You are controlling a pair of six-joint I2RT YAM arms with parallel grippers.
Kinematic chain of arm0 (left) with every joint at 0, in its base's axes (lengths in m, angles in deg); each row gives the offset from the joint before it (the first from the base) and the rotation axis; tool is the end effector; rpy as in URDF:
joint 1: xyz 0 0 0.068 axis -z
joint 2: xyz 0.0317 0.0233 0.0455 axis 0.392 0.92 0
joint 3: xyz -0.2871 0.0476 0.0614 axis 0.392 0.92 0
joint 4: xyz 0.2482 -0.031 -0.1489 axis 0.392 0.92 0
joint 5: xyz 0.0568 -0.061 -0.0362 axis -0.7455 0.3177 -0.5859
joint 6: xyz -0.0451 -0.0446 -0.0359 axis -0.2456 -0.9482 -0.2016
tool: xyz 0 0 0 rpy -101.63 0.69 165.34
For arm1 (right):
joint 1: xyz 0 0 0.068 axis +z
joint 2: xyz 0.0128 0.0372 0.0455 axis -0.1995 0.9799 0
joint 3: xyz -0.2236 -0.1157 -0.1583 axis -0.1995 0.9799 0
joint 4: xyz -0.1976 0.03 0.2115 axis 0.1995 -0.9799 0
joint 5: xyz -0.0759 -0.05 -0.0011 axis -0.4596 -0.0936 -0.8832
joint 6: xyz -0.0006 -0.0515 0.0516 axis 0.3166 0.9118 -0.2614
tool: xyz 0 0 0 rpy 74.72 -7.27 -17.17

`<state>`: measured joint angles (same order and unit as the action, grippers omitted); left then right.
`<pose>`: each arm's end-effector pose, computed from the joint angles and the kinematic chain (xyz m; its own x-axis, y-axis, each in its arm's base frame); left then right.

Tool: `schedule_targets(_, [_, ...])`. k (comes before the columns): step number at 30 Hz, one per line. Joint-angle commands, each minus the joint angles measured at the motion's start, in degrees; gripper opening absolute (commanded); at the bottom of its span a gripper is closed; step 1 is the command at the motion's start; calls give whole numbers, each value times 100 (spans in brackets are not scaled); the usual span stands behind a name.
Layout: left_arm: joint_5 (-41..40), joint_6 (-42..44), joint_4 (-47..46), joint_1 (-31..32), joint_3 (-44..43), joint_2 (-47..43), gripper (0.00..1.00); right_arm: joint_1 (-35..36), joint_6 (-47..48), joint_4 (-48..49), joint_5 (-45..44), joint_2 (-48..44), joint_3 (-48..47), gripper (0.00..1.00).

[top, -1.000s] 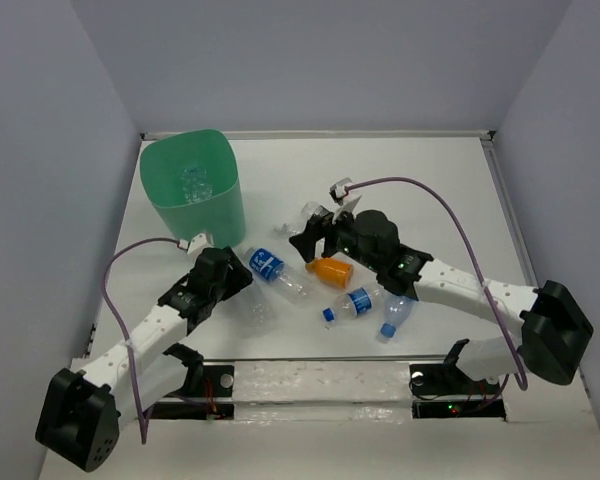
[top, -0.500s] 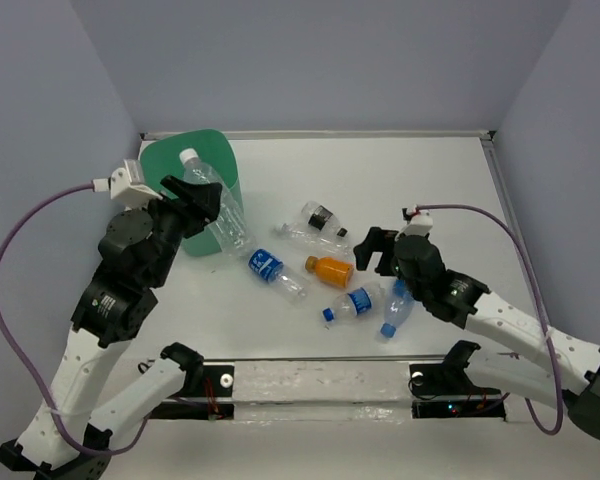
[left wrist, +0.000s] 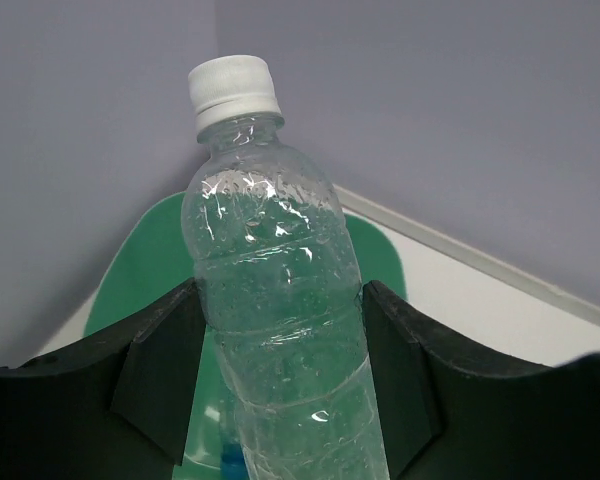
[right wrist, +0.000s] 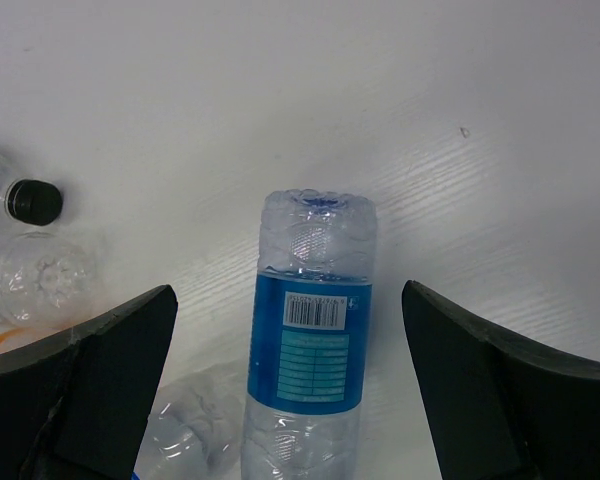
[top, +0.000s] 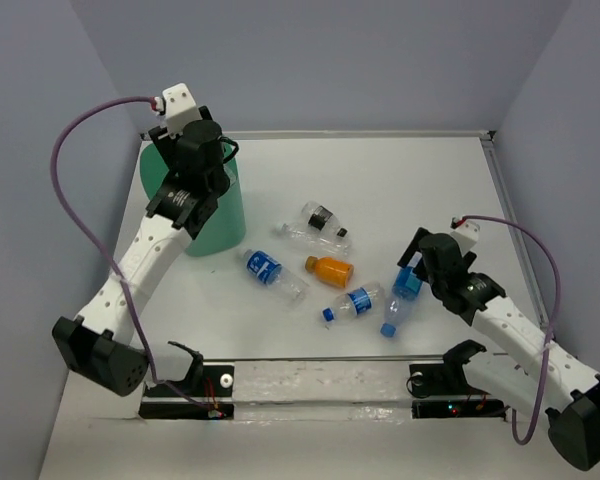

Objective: Put the plastic bottles in the bin

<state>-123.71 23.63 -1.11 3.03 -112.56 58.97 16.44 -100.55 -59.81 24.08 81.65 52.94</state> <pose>0.2928 -0.0932 0.4938 0.0893 -0.2034 -0.9750 -0.3640 0.9046 -0.2220 0.1945 0.0669 0.2308 -0.4772 0.3873 -0.7888 0.3596 0.9051 0.2269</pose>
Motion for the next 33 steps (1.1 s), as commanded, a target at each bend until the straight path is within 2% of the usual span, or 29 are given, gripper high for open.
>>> schedule_targets(1, [-997,932,-865,-316,-227,322,36,-219,-355,30,-21,-94,97,100])
schedule_targets(7, [-1287,1477,-1823,-466,501,595,38,-623,-338,320,392,327,264,100])
schedule_targets(10, [-1376,1618,-2193,-475,853,638,54,-728,-232,514,542,678,230,100])
schedule_targets(11, [-1350,1601,-2159,-475,872,673,65,-729,-249,540,542,862,186,100])
schedule_targets(13, [-1227,1452,-2054,-475,881,691,80,-781,-302,637,595,1013,203,100])
schedule_targets(14, [-1165,1364,-1949,-475,855,700,92,-782,-311,846,638,1066,282,100])
schedule_targets(16, [-963,1084,-1658,-475,741,691,99,-834,-364,1032,814,1171,344,99])
schedule_targets(22, [-340,573,-964,-466,591,314,99,-834,-434,1489,929,1303,484,93])
schedule_targets(27, [679,107,-401,-335,608,-431,99,-834,-531,1595,596,1382,528,79])
schedule_targets(31, [2400,-192,-295,-282,1056,-1188,99,-834,-505,1595,341,1357,563,66])
schedule_targets(33, [3128,-245,-251,-264,1425,-1635,99,-834,-487,1595,261,1277,607,62])
